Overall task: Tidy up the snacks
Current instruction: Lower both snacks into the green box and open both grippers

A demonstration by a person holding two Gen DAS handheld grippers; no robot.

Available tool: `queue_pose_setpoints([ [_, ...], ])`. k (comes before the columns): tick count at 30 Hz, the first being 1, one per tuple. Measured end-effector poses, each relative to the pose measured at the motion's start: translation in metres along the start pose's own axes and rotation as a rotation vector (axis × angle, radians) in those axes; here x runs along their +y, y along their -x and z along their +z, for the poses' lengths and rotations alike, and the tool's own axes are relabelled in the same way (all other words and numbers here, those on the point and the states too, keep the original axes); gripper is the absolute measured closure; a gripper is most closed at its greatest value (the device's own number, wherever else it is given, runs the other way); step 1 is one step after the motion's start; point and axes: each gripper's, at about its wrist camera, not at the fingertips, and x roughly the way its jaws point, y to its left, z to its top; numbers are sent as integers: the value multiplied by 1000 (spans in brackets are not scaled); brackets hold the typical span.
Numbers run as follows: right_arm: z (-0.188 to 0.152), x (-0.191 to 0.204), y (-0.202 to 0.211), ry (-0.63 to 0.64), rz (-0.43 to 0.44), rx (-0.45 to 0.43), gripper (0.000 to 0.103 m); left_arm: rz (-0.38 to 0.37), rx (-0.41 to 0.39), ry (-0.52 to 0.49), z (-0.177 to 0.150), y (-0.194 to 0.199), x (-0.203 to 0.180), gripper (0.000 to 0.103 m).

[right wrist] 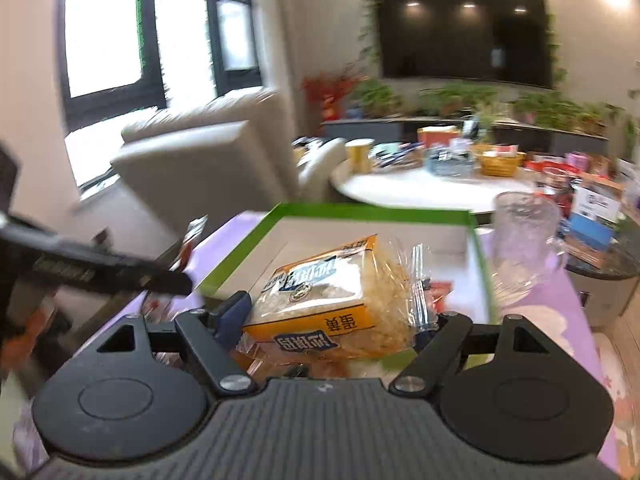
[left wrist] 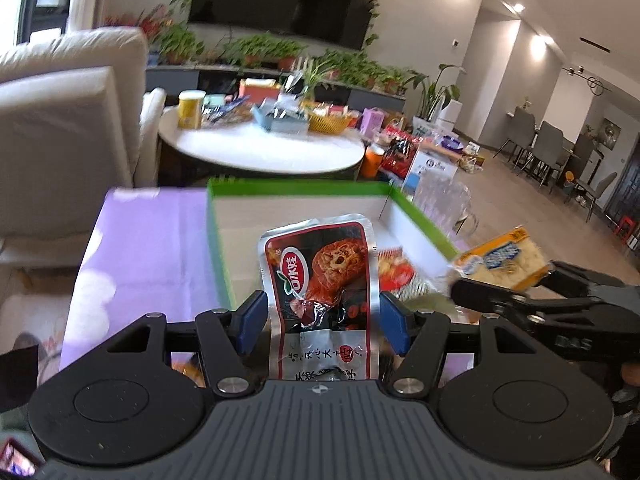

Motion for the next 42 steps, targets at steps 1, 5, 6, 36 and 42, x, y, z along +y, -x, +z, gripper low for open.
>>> queue_pose_setpoints([
  [1, 4, -4, -5, -18, -15, -6, 51, -1, -8, -4, 6, -4, -2, 46],
  [5, 13, -16, -34, -84, -69, 4, 51, 5, -26, -26, 23, -20, -8, 46],
  [6, 15, -19, -41, -101, -78, 11, 51, 9, -26, -35, 27, -25, -9, 46],
  [36, 16, -54, -84, -226, -99, 39, 50, 148, 90, -59, 41, -104, 2, 44],
  [42, 15, -55, -69, -229, -121, 18, 50, 127, 62, -59, 43, -91, 2, 40],
])
